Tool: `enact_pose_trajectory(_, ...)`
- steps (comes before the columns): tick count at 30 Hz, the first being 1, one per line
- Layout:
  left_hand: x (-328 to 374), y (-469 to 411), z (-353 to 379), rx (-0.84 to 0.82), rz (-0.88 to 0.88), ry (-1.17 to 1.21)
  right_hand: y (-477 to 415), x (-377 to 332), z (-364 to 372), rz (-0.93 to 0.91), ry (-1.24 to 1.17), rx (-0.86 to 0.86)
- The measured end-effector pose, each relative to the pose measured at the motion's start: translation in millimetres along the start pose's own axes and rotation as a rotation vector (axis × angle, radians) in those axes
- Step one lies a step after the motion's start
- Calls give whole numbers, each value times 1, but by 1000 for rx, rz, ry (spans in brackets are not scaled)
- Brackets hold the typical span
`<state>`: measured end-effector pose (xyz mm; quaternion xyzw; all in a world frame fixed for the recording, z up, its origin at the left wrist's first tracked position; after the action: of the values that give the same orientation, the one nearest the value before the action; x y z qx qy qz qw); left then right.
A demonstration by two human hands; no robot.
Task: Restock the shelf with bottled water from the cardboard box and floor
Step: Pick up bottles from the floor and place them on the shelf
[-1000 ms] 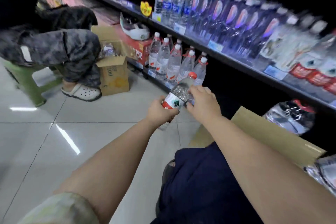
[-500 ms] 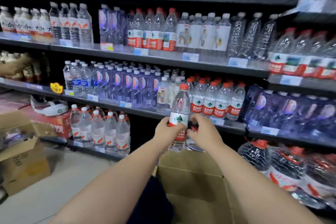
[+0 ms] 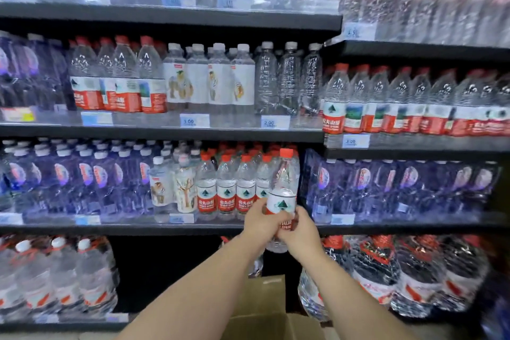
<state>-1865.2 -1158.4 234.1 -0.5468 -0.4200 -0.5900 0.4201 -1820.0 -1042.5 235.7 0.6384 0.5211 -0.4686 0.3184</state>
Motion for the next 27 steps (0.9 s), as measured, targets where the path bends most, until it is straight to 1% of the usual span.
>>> enact_pose_trajectory(6,-6,-79,26,-32,10,-44,-74,25,-26,28,14,90)
enact_pose_trajectory(9,-21,-111,30,-59,-20,-49,-105,40,-28,41,32,83)
enact_pose_trajectory(14,-37,-146,35,-146,19,-34,-139,62,-31,48,27,105)
enact_pose_trajectory(16,-36,-152,30,-139,57,-65,-148,65,-31,27,7,113)
enact_pose_trajectory(21,-41,-159,-11,-34,129,-245,-164,57,-27,-52,56,107)
enact_pose_trajectory(23,-42,-156,-26,-33,152,-335,-170,53,-23,-71,87,99)
enact_pose_trajectory(27,-37,-147,-49,-27,238,-592,-175,55,-15,-70,117,89)
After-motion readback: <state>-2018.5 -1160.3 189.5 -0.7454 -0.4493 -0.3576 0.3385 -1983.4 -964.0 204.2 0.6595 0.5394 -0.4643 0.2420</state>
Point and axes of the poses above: each hand's wrist, its own y-axis away from the middle knuckle, its own z-axis out of the palm, x = y × z, the point moved 10 cm from there along -y, towards the middle knuckle, and after that the axes turned 7 degrees about -x, right-handed, at the moved point
